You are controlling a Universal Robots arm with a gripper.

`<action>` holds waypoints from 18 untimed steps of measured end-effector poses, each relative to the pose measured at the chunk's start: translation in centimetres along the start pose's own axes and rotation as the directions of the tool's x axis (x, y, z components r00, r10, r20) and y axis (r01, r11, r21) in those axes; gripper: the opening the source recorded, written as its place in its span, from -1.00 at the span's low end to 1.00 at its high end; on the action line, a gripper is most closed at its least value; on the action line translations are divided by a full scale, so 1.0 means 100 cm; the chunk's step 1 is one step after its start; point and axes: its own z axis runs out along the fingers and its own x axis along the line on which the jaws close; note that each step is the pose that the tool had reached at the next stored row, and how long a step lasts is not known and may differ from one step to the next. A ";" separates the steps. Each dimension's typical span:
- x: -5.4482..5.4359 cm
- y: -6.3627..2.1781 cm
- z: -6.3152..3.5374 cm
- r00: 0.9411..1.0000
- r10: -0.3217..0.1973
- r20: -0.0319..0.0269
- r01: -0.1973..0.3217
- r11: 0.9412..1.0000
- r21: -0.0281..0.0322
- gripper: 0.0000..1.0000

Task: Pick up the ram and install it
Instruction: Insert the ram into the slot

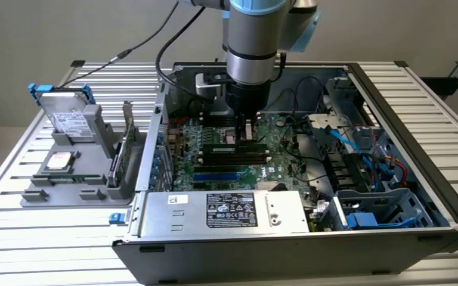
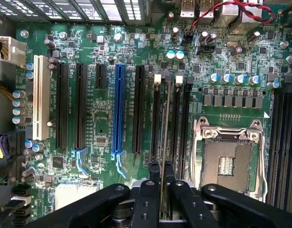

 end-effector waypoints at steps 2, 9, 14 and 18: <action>0.000 -0.0002 0.0024 1.000 0.000 0.000 0.000 1.000 0.000 -0.73; 0.000 -0.0014 0.0098 1.000 0.001 0.000 -0.001 1.000 0.000 -0.73; 0.000 -0.0014 0.0099 1.000 0.001 0.000 -0.001 1.000 0.000 -0.73; 0.001 -0.0014 0.0099 1.000 0.001 0.001 -0.001 1.000 0.000 -0.73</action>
